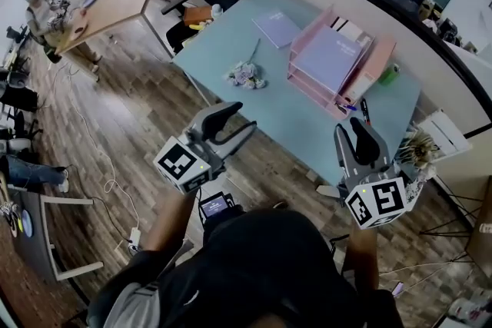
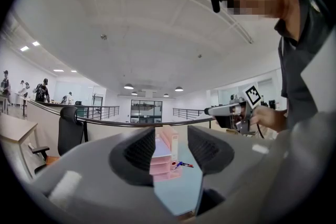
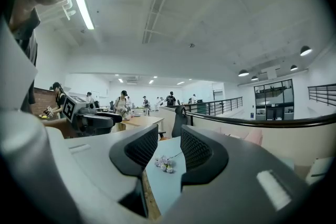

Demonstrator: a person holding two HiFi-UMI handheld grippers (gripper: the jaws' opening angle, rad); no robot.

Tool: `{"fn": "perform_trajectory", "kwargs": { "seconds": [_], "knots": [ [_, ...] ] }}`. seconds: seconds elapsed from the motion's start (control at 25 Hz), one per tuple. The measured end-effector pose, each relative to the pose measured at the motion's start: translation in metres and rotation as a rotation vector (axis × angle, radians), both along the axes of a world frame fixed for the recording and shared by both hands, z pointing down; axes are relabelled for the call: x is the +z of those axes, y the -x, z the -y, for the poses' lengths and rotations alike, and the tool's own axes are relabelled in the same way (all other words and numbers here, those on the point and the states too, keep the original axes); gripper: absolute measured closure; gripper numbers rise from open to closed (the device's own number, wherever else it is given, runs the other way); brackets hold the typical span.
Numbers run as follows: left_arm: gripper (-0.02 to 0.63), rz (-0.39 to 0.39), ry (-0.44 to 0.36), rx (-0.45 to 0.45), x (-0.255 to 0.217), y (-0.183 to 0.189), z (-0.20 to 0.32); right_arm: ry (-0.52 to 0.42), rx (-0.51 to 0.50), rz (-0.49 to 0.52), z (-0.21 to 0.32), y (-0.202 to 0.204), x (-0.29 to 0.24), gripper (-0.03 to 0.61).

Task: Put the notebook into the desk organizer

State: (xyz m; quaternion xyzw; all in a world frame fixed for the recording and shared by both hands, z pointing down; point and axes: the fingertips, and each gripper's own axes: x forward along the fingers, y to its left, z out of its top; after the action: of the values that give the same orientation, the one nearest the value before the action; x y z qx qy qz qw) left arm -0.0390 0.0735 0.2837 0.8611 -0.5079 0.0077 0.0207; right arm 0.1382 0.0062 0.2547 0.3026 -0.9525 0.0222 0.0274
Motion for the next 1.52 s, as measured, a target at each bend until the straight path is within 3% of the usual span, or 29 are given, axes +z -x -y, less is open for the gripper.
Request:
{"fn": "perform_trajectory", "kwargs": {
  "seconds": [0.32,0.64,0.84,1.0,1.52],
  "knots": [
    [0.371,-0.010,0.010,-0.030,0.008,-0.020,0.019,0.008,-0.026,0.006,0.026,-0.020,0.007,0.463],
    [0.371,-0.008,0.034,0.007,0.026,-0.022,0.046,0.033,0.024,0.008,0.044,-0.032,0.016,0.463],
    [0.371,-0.042,-0.001,0.103,0.020,-0.021,0.074,0.039,0.102,0.016,0.054,-0.030,0.020,0.463],
    [0.371,-0.008,0.013,0.165,0.027,-0.007,0.099,0.039,0.178,0.013,0.056,-0.027,0.018,0.463],
    [0.371,-0.060,0.050,0.343,0.045,0.037,0.169,0.069,0.379,0.002,0.071,0.011,0.022,0.463]
  ]
}}
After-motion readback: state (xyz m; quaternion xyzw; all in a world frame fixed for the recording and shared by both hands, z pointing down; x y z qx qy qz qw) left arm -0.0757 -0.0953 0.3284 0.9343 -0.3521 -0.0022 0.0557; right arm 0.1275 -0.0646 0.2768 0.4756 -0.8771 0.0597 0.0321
